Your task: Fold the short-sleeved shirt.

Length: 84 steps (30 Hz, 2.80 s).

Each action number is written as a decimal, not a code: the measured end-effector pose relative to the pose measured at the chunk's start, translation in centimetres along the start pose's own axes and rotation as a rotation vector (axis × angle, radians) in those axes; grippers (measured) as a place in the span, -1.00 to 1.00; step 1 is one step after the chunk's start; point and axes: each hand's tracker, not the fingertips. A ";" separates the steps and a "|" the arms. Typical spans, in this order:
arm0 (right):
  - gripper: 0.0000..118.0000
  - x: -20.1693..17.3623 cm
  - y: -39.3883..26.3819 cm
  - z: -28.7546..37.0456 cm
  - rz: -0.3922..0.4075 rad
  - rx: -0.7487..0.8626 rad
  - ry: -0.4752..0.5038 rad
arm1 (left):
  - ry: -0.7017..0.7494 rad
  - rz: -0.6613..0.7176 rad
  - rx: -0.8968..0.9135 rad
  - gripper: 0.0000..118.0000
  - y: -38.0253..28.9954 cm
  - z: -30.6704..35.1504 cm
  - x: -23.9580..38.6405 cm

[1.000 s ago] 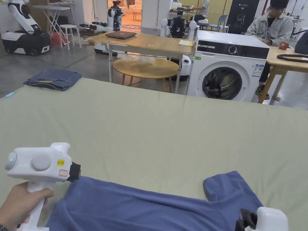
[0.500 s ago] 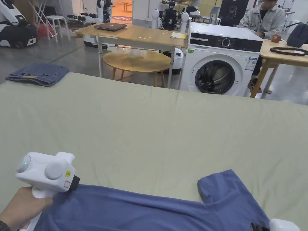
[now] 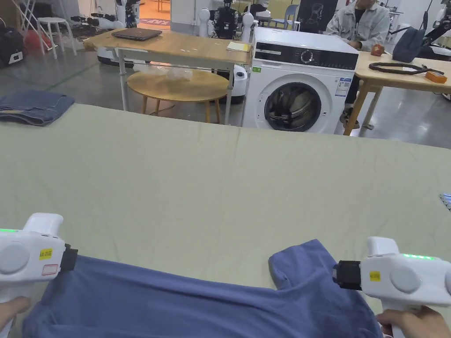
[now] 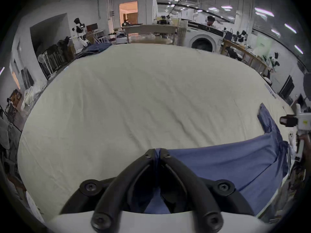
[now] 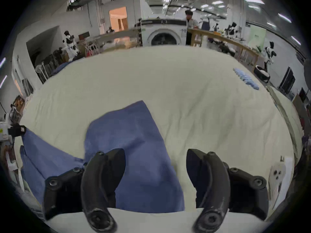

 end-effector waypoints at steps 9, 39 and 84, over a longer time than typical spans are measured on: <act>-0.47 -1.6 0.2 -4.6 0.024 -0.123 -0.046 | 0.001 0.011 -0.010 -1.00 -0.5 0.0 0.4; -1.00 -0.4 -16.7 18.6 0.020 0.155 -0.016 | -0.100 0.019 0.102 -1.00 -13.8 13.1 -1.9; -1.00 -14.6 -15.6 19.9 -0.018 0.772 -0.018 | 0.044 -0.039 0.622 -1.00 -12.6 16.2 9.5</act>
